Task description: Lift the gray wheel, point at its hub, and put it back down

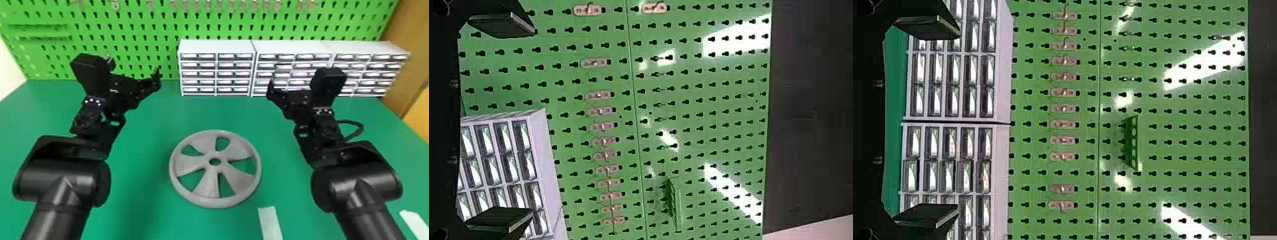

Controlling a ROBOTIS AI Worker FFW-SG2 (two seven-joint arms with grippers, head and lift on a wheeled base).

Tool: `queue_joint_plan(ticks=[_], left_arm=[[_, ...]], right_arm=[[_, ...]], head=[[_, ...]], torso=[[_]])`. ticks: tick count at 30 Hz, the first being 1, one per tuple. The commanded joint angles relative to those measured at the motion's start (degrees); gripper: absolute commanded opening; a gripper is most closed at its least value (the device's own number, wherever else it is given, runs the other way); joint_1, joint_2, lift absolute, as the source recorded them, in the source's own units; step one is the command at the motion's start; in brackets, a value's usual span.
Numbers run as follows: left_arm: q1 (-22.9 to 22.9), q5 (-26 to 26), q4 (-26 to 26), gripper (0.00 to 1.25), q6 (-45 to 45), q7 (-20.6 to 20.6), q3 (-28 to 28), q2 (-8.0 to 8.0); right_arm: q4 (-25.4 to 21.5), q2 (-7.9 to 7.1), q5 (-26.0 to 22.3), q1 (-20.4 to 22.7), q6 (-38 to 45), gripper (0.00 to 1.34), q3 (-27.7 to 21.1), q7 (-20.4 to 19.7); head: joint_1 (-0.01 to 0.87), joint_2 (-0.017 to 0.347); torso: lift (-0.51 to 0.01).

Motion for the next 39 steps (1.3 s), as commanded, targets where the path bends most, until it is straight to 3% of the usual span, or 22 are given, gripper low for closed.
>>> queue_joint_plan(ticks=[1, 39], left_arm=[[0.16, 0.00, 0.00, 1.22, 0.01, -0.02, 0.10, 0.00], [0.16, 0.00, 0.00, 1.22, -0.16, 0.07, 0.01, -0.09]], right_arm=[[0.01, -0.02, 0.00, 0.00, 0.00, 1.26, 0.00, 0.00], [0.01, 0.16, 0.00, 0.00, 0.00, 1.26, 0.00, 0.00]], head=[[0.692, 0.048], [0.692, 0.048]], torso=[[-0.088], [-0.088]])
